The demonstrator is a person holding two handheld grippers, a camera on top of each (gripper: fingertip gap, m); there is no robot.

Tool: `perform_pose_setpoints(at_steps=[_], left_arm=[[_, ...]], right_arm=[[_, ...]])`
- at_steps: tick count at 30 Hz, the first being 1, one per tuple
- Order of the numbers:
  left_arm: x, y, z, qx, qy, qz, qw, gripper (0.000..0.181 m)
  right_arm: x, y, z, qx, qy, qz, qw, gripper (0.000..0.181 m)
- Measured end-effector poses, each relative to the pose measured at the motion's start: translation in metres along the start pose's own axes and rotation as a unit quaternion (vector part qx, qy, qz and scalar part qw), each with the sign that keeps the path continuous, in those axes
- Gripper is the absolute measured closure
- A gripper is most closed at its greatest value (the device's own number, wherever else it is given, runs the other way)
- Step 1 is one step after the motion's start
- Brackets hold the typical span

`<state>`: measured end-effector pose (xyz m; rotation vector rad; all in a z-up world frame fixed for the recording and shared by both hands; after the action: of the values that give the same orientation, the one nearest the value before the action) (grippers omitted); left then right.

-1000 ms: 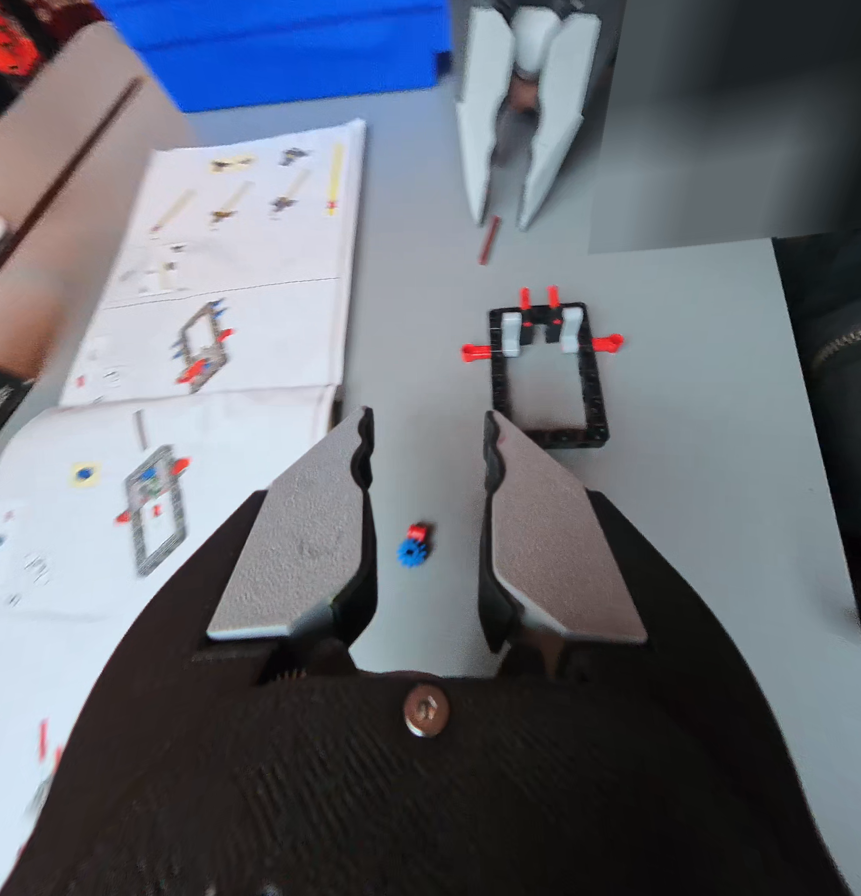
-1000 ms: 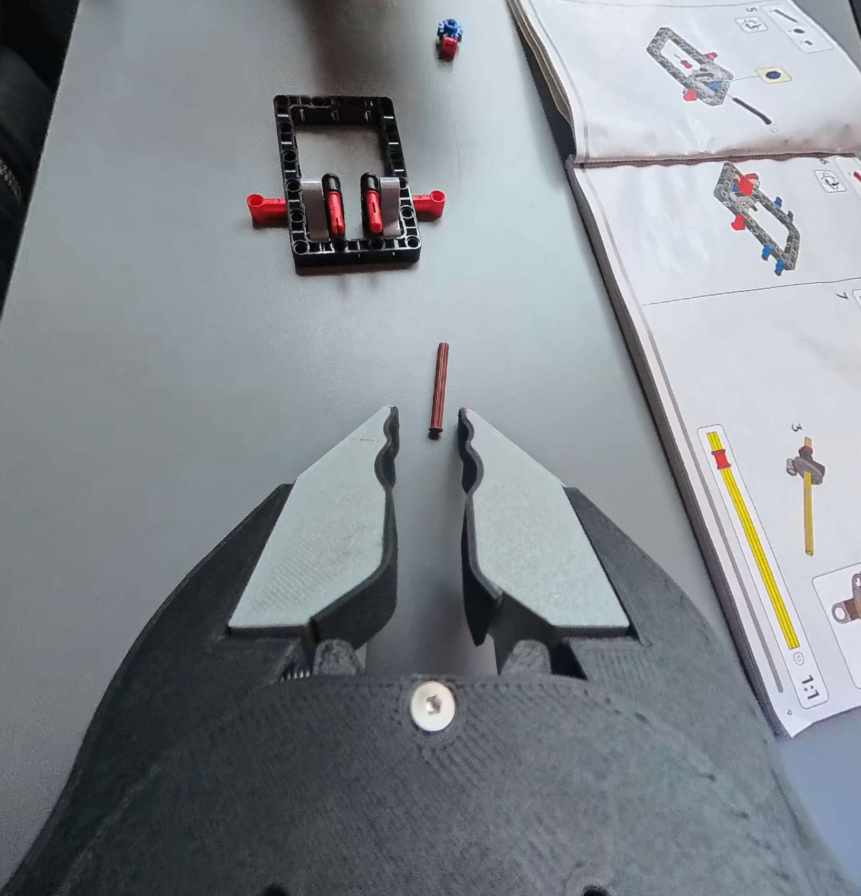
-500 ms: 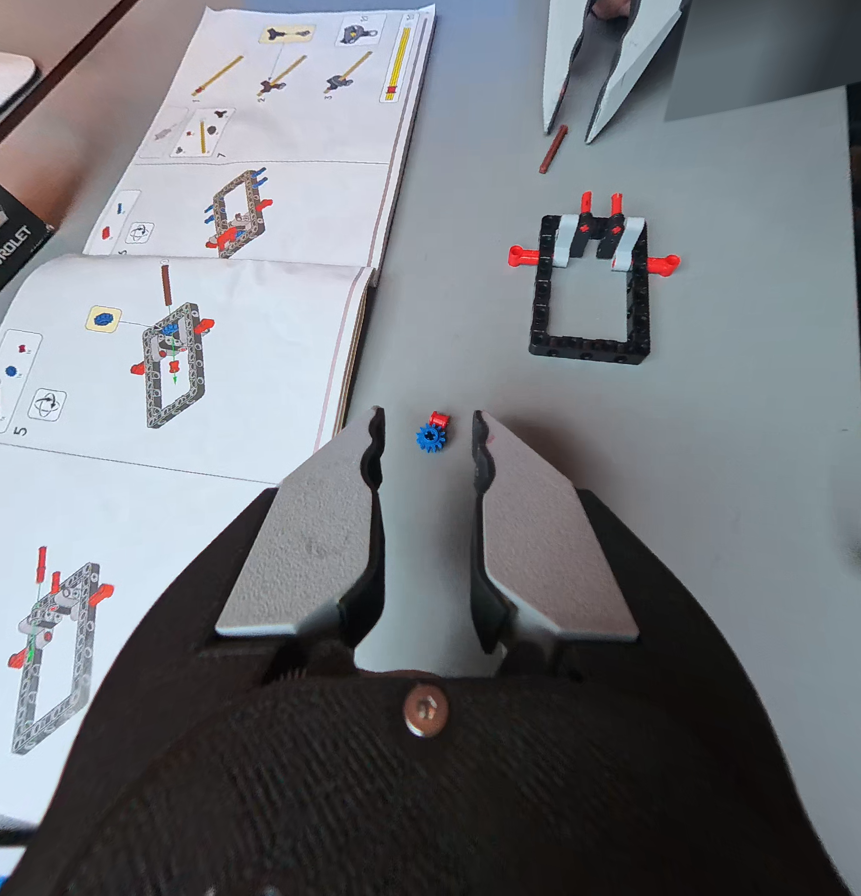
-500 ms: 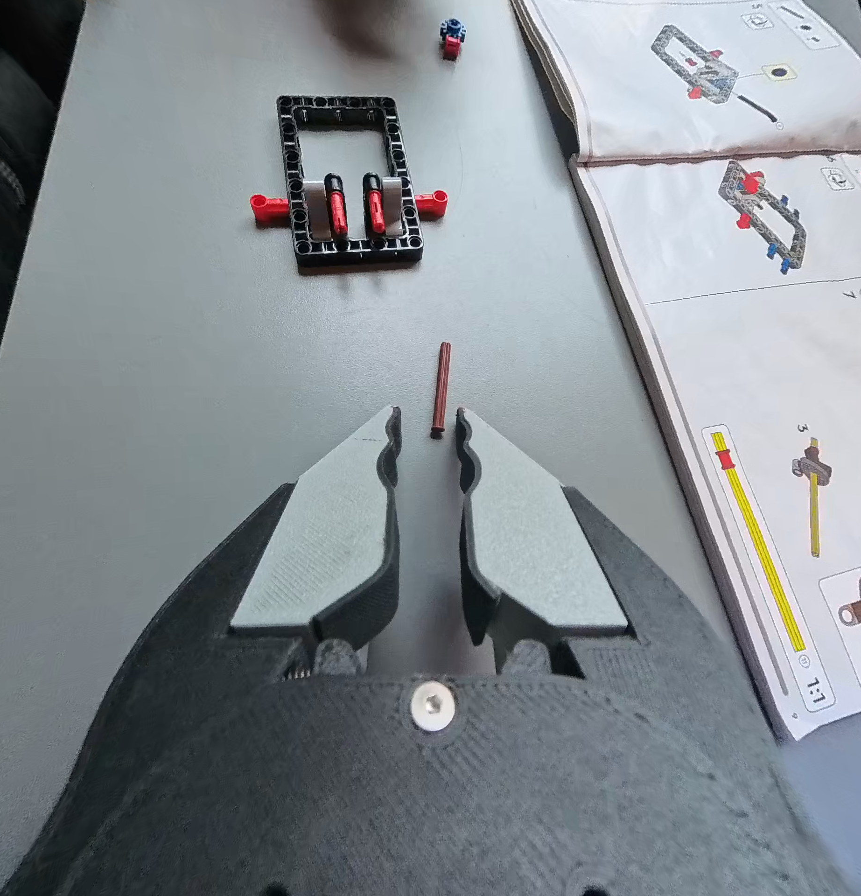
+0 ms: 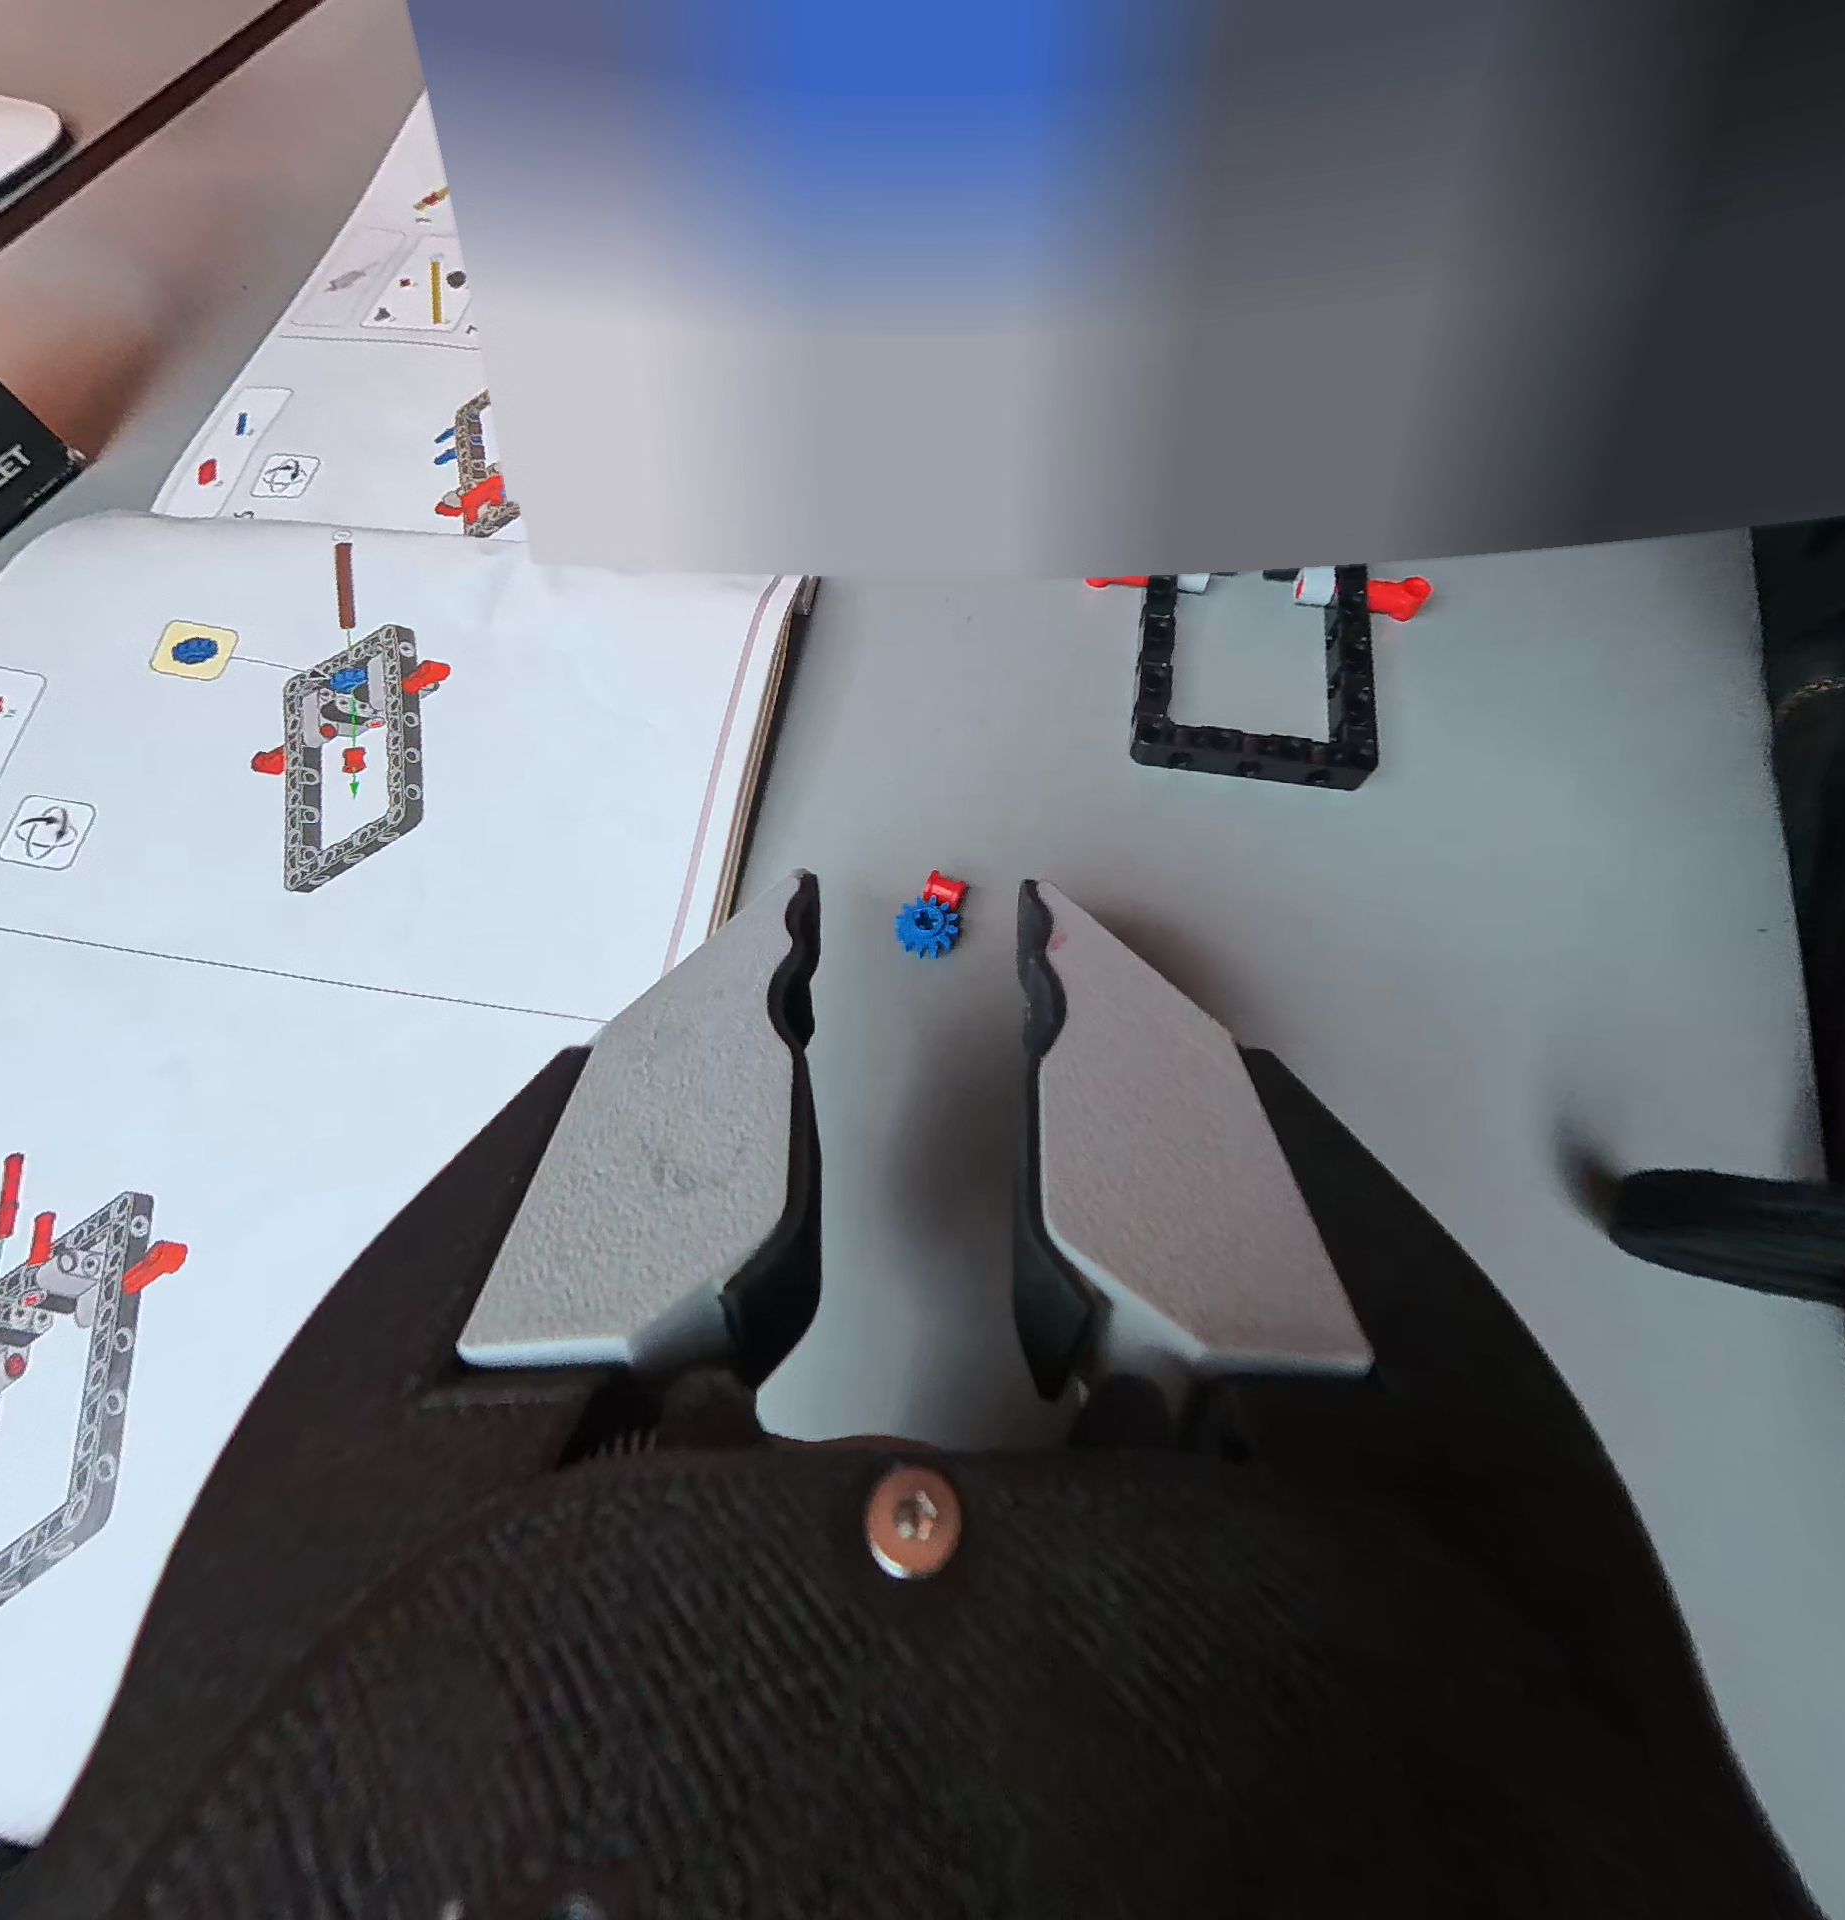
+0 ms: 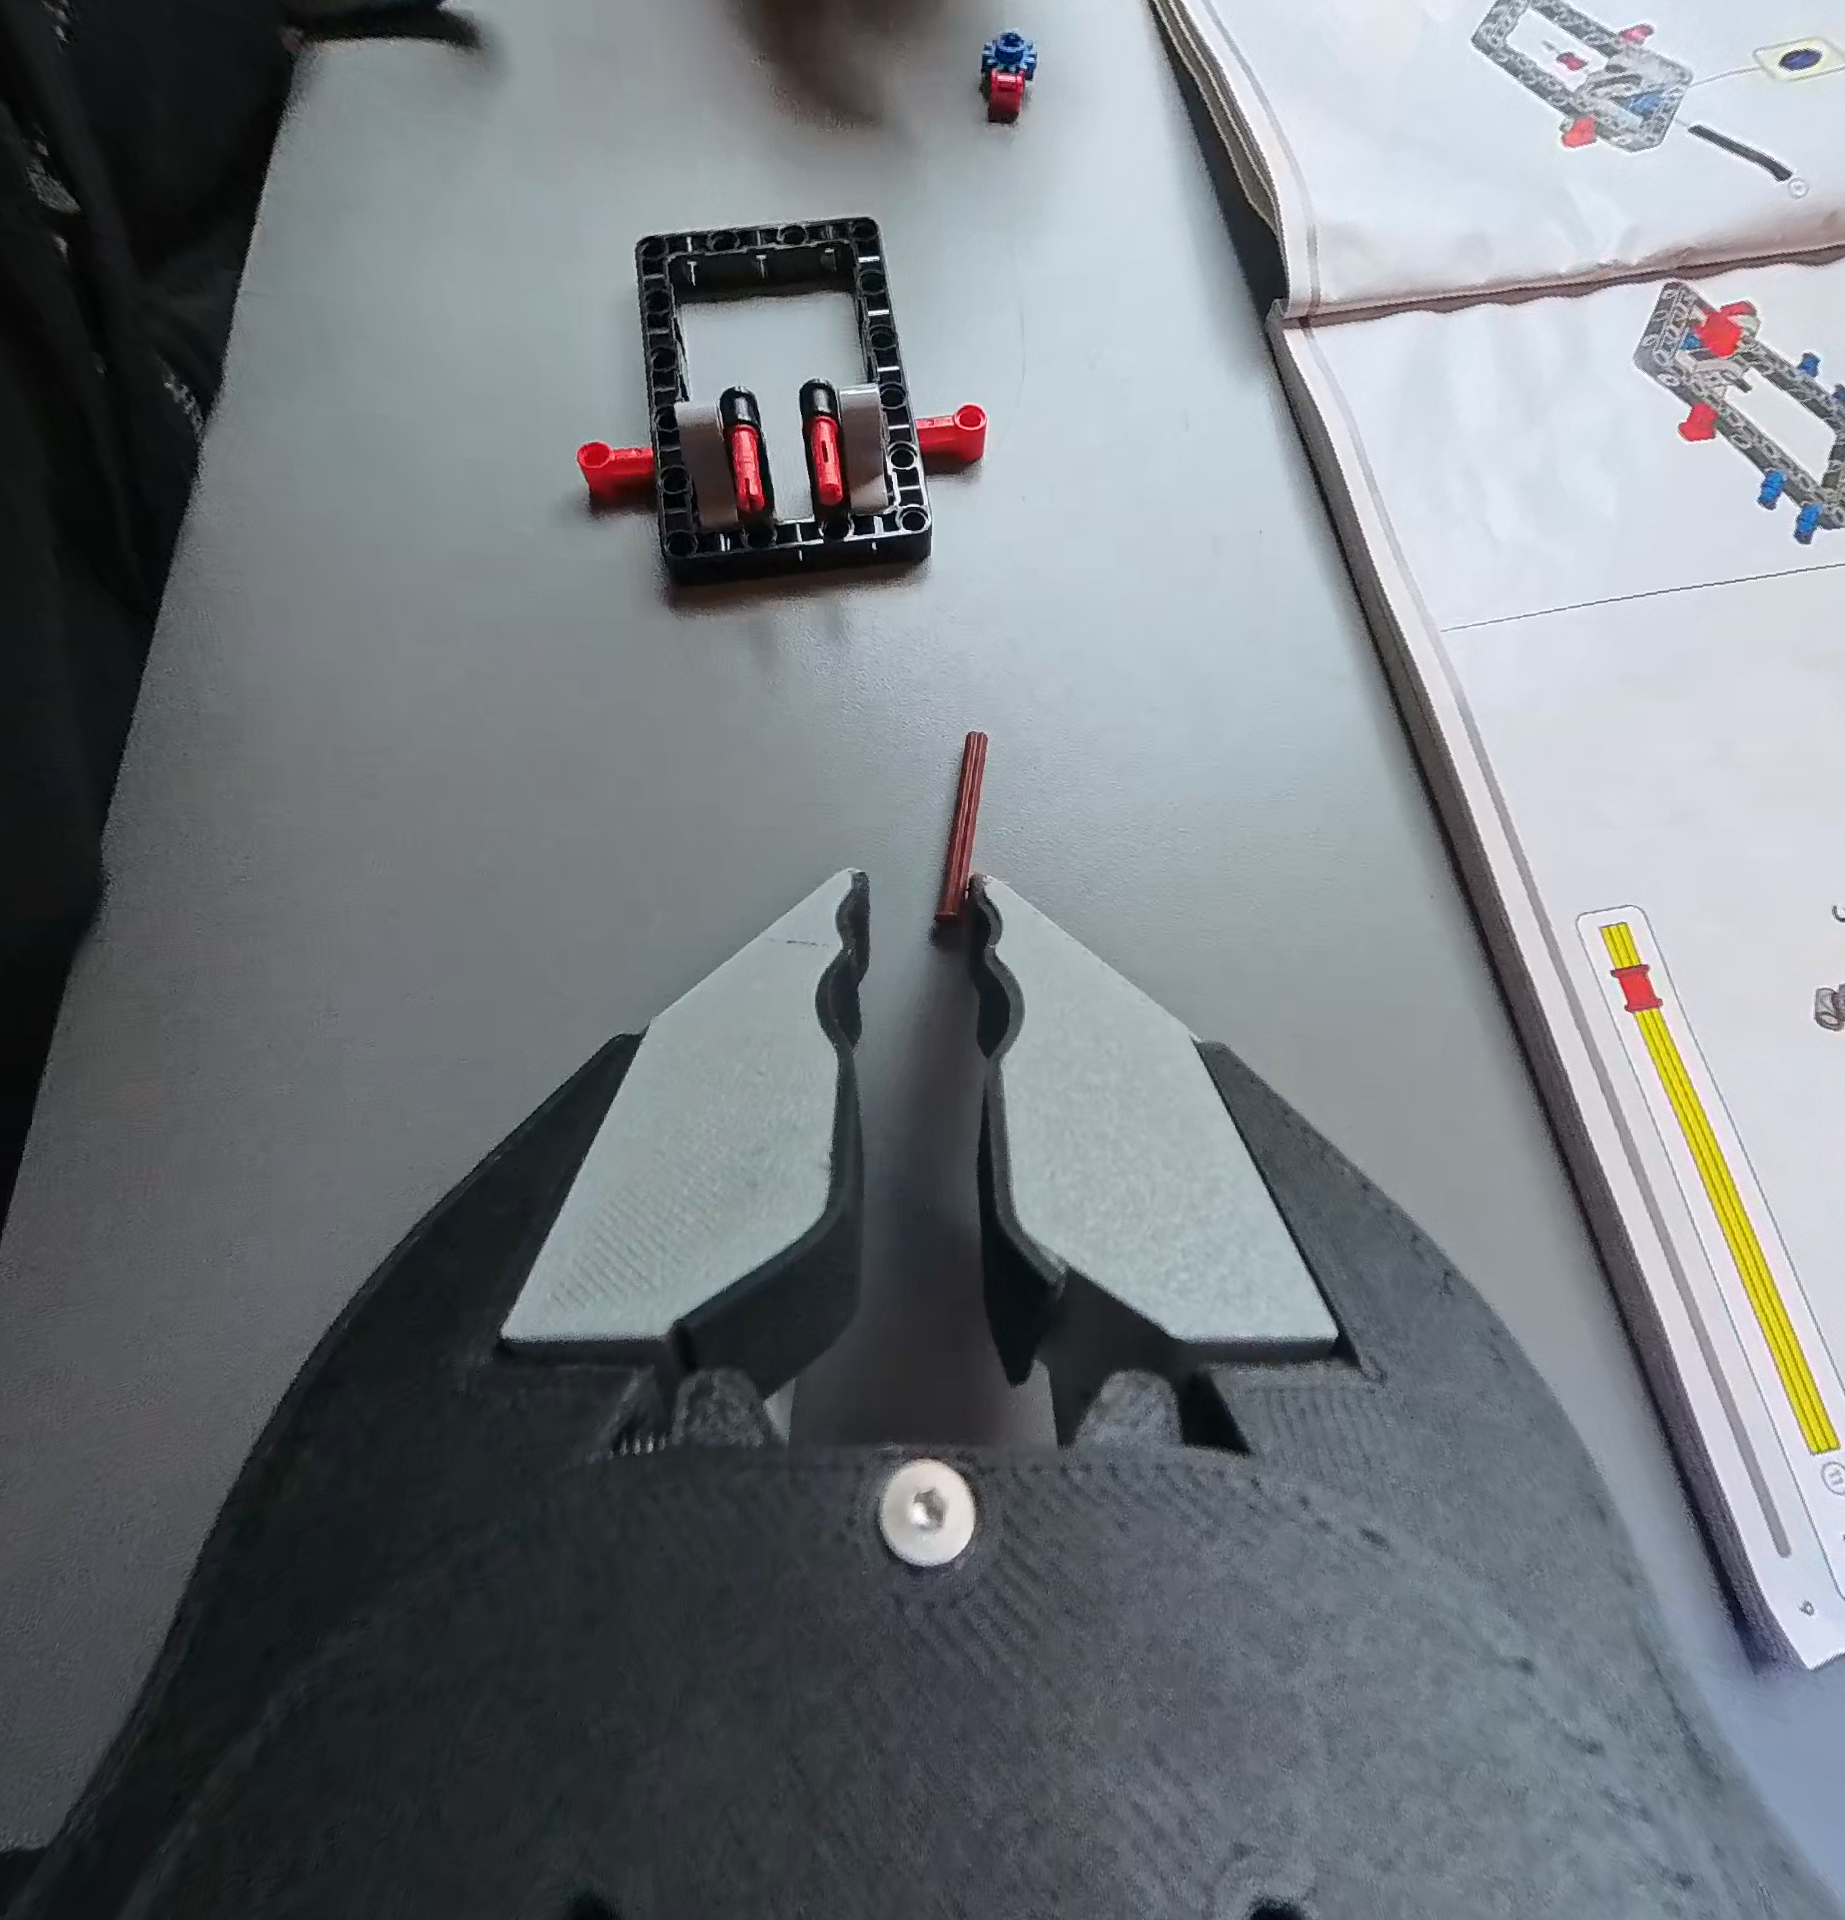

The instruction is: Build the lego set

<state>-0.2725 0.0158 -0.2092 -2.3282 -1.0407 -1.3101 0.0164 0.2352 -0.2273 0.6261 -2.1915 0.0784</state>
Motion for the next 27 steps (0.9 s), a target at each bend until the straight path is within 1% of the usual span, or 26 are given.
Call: perform_pose_setpoints(at_steps=[27], left_arm=[[-0.0005, 0.0012, 0.0024, 0.008, -0.013, 0.007, 1.0, 0.146]], right_arm=[[0.0002, -0.0014, 0.0007, -0.006, 0.001, -0.009, 1.0, 0.166]])
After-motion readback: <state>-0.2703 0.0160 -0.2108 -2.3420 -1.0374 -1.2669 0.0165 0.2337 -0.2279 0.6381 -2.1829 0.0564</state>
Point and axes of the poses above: each gripper's, where its closed fingertips meet, z out along the fingers, x out of its top, y = z × x across the jaws, the point moved 10 cm from there along -z, back along the fingers, and after that the axes turned 12 degrees about -x, right-handed, at the moved point
